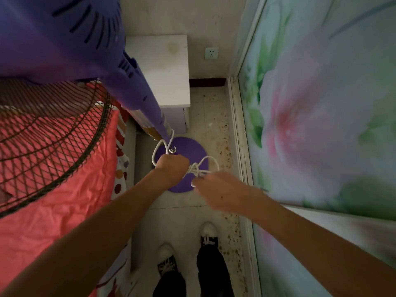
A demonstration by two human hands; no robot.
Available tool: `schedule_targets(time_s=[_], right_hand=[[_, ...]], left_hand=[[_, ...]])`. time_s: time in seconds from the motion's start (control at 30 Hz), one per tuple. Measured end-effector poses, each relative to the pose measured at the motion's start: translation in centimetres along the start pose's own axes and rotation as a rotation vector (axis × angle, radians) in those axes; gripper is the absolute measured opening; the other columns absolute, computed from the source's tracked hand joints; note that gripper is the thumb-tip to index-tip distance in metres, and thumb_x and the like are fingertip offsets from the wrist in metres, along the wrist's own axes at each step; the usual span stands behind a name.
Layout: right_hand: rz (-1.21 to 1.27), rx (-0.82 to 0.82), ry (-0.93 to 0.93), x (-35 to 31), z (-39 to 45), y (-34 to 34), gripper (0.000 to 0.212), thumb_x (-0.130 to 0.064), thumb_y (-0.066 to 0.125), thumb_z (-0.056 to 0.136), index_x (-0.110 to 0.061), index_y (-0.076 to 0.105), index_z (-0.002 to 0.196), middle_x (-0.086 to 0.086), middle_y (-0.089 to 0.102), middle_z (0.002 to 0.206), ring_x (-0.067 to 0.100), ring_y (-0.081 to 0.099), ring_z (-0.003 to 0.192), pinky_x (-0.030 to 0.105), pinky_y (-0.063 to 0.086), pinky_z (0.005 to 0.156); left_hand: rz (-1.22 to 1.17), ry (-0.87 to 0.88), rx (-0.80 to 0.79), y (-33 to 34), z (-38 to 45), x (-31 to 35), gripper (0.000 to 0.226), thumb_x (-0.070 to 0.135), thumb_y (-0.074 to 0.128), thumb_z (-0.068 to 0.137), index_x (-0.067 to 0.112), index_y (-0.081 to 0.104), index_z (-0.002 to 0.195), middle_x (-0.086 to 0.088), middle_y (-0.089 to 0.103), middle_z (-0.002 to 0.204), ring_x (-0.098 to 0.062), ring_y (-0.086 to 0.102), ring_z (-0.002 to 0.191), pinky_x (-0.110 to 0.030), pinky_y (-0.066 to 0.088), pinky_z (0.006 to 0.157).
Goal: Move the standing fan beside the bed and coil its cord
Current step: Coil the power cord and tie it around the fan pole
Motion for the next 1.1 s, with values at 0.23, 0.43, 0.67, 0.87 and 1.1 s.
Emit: schedule_targets(time_s=[0.23, 0.43, 0.67, 0.87, 1.1], right_hand=[[0.219, 0.344, 0.111, 8.9, 2.6, -7.2, 0.012, -0.022, 0.067, 0.091, -0.016, 0.077, 0.088, -0.005, 0.065, 0.074, 0.013, 0.059, 0.065, 0.028, 0.05, 0.065], [0.955, 0.215, 0.603, 12.3, 0.2, 5.1, 0.059, -0.058, 0.047, 0.09, -0.004, 0.069, 0.084, 0.016, 0.063, 0.067, 0.015, 0.057, 0.056, 0.025, 0.05, 0.059], [0.706, 0.619, 0.496, 13.1, -0.6, 0.1, 0.026, -0.032, 0.066, 0.09, -0.007, 0.073, 0.092, 0.007, 0.067, 0.077, 0.015, 0.059, 0.066, 0.025, 0.049, 0.065], [0.686, 0.426, 0.28, 11.7, 3.3, -3.2, 0.011, -0.018, 0.067, 0.091, -0.015, 0.077, 0.094, -0.009, 0.069, 0.079, 0.002, 0.061, 0.071, 0.011, 0.045, 0.069], [1.897, 0.155, 0.547, 7.3, 2.7, 7.5, 0.022, -0.013, 0.051, 0.098, -0.01, 0.069, 0.086, 0.005, 0.062, 0.073, 0.011, 0.056, 0.061, 0.028, 0.054, 0.073]], left_hand=[[-0.233, 0.268, 0.184, -2.8, -0.4, 0.9, 0.021, 0.011, 0.051, 0.099, 0.01, 0.064, 0.116, -0.015, 0.071, 0.108, -0.034, 0.07, 0.097, -0.043, 0.056, 0.081], [-0.555, 0.34, 0.546, -3.4, -3.1, -1.6, 0.01, -0.007, 0.068, 0.083, -0.003, 0.066, 0.093, -0.021, 0.07, 0.076, -0.04, 0.069, 0.066, -0.049, 0.059, 0.062], [-0.415, 0.401, 0.202, -0.9, -0.1, -0.4, 0.028, 0.006, 0.062, 0.095, 0.011, 0.063, 0.122, -0.013, 0.074, 0.099, -0.027, 0.073, 0.088, -0.028, 0.05, 0.077], [-0.637, 0.464, 0.478, -3.9, -2.2, -0.5, 0.012, -0.003, 0.072, 0.085, 0.001, 0.071, 0.096, -0.017, 0.073, 0.082, -0.025, 0.07, 0.071, -0.031, 0.056, 0.071], [-0.635, 0.411, 0.664, -4.8, -3.5, -1.4, 0.011, -0.014, 0.068, 0.081, -0.005, 0.065, 0.087, -0.019, 0.064, 0.073, -0.033, 0.06, 0.061, -0.045, 0.055, 0.061]])
Point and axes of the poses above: each hand's wrist, its own z-axis towards the middle knuckle, its own y-axis out of the palm, x = y × z, the point moved 8 cm from there along z, towards the middle knuckle
